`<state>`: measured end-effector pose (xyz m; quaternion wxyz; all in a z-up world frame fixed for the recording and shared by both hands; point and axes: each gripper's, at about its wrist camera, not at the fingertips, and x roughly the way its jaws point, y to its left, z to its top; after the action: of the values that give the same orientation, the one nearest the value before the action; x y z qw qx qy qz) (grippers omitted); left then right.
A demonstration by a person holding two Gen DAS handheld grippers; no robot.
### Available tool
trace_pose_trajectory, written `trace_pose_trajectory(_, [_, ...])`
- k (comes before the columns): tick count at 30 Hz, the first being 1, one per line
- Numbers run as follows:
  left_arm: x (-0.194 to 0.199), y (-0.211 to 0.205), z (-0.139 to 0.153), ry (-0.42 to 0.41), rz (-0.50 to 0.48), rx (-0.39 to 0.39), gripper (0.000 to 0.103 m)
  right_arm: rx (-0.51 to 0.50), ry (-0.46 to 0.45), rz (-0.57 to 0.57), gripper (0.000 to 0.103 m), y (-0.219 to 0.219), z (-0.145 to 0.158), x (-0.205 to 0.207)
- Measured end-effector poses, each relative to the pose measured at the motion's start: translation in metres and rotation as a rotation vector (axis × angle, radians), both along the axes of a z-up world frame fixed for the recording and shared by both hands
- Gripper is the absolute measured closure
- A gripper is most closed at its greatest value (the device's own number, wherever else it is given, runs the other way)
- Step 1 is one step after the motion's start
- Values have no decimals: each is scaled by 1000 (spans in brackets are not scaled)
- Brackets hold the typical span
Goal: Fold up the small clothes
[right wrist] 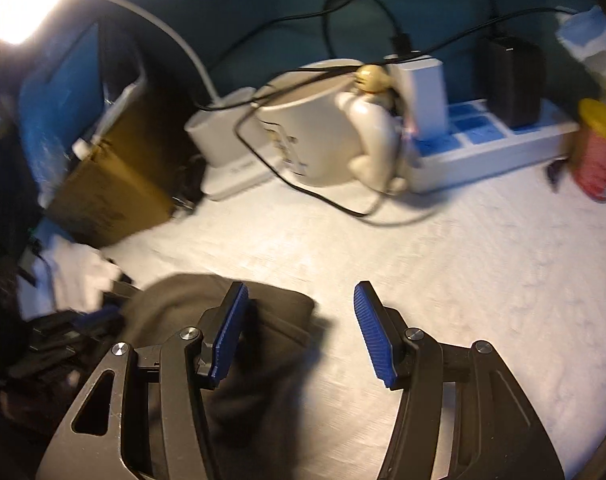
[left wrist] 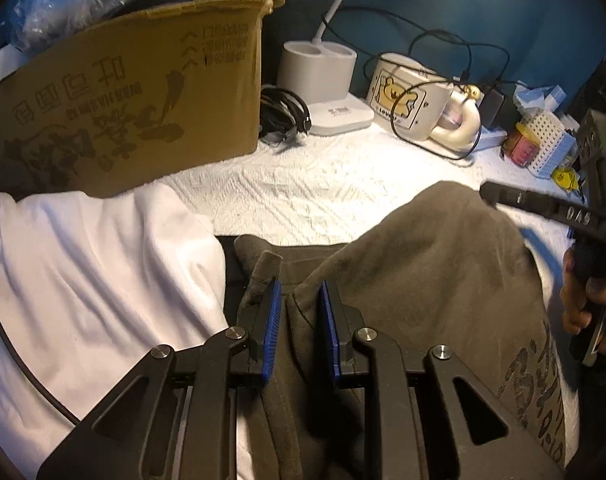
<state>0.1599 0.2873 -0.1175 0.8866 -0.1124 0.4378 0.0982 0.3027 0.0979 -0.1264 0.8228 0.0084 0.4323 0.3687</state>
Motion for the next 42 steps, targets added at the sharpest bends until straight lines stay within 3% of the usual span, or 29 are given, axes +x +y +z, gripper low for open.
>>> trace_pose_trajectory(9, [-25, -6, 21, -60, 38, -33, 83, -51, -76, -15, 43, -18, 16, -28])
trace_pose_trajectory(10, [-29, -8, 21, -65, 35, -38, 79, -53, -79, -11, 43, -20, 17, -33])
trace_pose_trajectory(11, [-33, -11, 22, -68, 33, -42, 66, -54, -80, -10, 43, -20, 17, -36])
trace_pose_trajectory(13, [-42, -20, 24, -78, 28, -44, 51, -53, -79, -5, 43, -22, 17, -45])
trace_pose_trajectory(14, [-46, -24, 24, -80, 24, -47, 49, -54, -79, -1, 43, -23, 16, -50])
trace_pose_trajectory(19, [-63, -40, 16, -42, 9, -86, 49, -60, -84, 14, 43, -34, 14, -74])
trace_pose_trajectory(31, [-90, -83, -7, 38, -20, -46, 49, -107, -81, 106, 43, -50, 0, -129])
trace_pose_trajectory(42, [-104, -87, -13, -5, -4, 54, 49, -64, -43, 92, 44, -84, -15, -166])
